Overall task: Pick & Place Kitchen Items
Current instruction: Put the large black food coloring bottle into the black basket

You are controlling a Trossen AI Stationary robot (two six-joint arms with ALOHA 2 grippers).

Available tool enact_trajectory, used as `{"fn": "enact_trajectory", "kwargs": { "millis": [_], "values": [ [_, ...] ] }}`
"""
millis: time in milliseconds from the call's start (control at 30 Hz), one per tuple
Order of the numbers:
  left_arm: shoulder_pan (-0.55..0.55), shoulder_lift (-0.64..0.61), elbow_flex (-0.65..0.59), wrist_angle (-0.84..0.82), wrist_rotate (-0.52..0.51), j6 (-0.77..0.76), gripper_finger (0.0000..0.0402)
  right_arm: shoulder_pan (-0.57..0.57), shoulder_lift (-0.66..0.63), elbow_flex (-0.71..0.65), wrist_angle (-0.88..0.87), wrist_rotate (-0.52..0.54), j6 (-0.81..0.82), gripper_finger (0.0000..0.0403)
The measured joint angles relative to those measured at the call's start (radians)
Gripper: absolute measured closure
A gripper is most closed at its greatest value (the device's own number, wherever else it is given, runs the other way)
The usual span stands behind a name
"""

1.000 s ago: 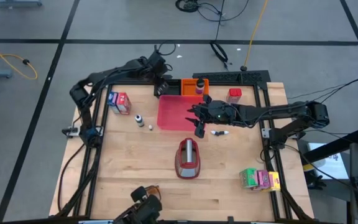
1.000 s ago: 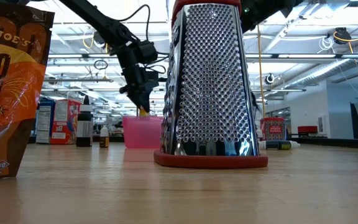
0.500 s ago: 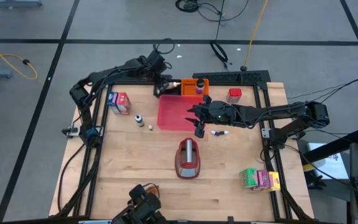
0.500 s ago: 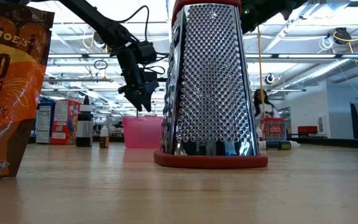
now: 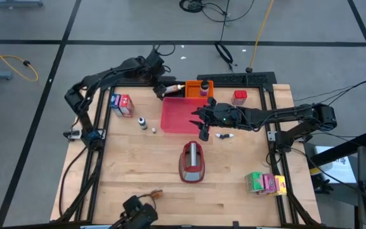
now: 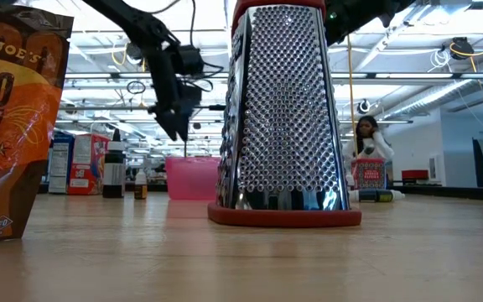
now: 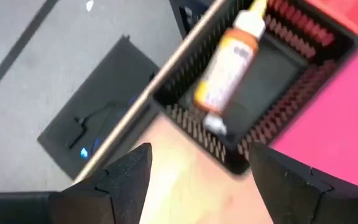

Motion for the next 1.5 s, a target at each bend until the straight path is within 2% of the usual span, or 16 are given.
{"fn": "enact_trajectory", "kwargs": {
  "millis": [233, 467, 833, 1033, 1500],
  "values": [
    [-0.053, -0.121, 0.000, -0.203, 0.009, -0.010, 0.0131, 0.000, 0.000, 0.000, 0.000, 0.000, 0.002, 0.0248],
    [-0.164, -0.219, -0.056, -0.300, 0.032, -0.037, 0.0130, 0.000, 0.000, 0.000, 0.000, 0.000, 0.002, 0.0248],
    [-0.326, -0.413, -0.307, -0.275, 0.025, -0.169, 0.0130, 0.000, 0.000, 0.000, 0.000, 0.000, 0.002, 0.0248],
    [-0.389, -0.493, -0.416, -0.259, -0.041, -0.262, 0.0130, 0.000, 0.000, 0.000, 0.000, 0.000, 0.002, 0.0248],
    [-0.434, -0.531, -0.614, -0.025, -0.061, -0.312, 0.0130, 0.000, 0.000, 0.000, 0.000, 0.000, 0.002, 0.0248]
  ]
}}
